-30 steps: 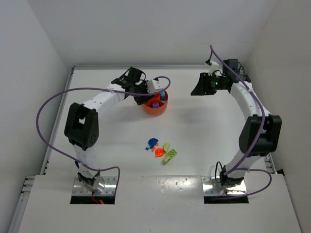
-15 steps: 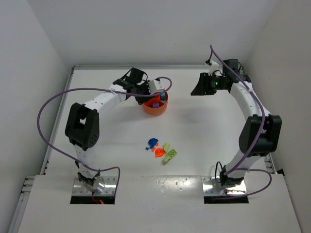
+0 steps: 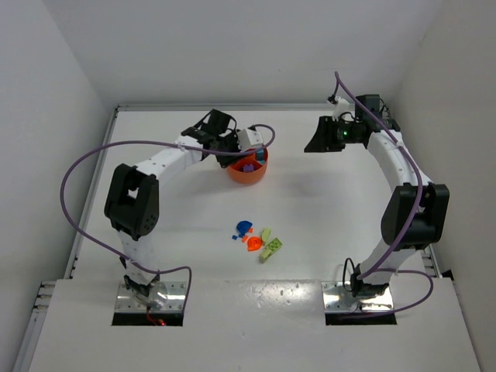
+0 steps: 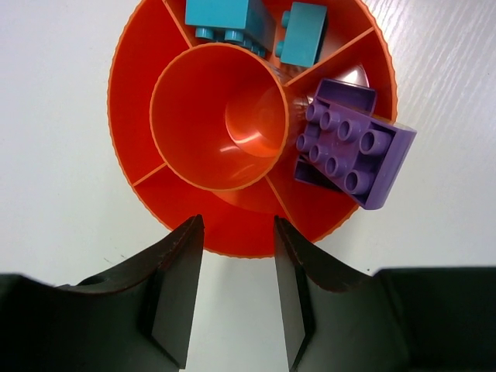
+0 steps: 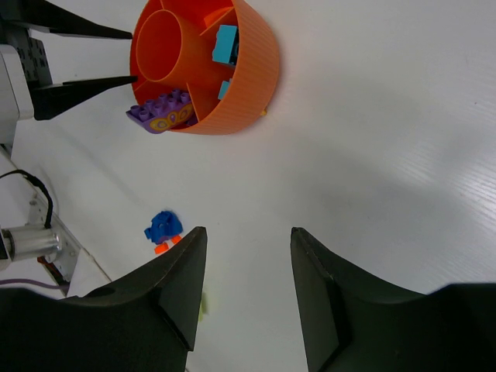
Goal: Sort the legos into containers by color
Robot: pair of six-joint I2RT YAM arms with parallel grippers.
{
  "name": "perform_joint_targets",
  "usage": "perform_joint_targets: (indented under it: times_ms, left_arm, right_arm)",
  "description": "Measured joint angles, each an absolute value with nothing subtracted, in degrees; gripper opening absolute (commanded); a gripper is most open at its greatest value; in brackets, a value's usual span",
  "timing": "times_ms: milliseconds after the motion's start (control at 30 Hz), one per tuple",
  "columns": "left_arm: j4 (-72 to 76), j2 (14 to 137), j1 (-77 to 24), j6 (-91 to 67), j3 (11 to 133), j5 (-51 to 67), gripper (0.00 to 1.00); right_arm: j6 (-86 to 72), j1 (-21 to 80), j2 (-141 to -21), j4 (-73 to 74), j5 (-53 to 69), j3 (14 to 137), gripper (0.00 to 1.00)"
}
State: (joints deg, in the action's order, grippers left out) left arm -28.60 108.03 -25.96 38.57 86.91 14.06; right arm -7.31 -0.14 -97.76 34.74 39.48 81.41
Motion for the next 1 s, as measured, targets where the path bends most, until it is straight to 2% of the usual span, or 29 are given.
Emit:
perform_joint_targets:
  times_ms: [467,567,600,633,1000]
  left_arm:
    - [-27.1,109.8,-26.0,38.5,86.1,12.6,0.45]
    - [-26.8,109.8,-26.0,38.5,85.9,12.7,0.56]
    - [-26.7,109.8,-26.0,38.6,85.9,12.8,0.63]
    - [-26.2,109.8,-26.0,38.7,85.6,13.3,0.65]
    - [-25.1,108.8,-26.2,38.2,83.6,17.1,0.73]
  right_arm:
    - [-7.3,-0.1,-97.8,34.7,39.5,81.4,0.48]
    - [-7.3,-0.1,-97.8,34.8,39.5,81.4,0.48]
    - [-7.3,-0.1,-97.8,34.8,39.5,81.4,0.48]
    - [-7.3,-0.1,-97.8,34.8,39.5,81.4,0.48]
    - [-7.3,-0.1,-97.8,34.8,39.5,81.4,0.48]
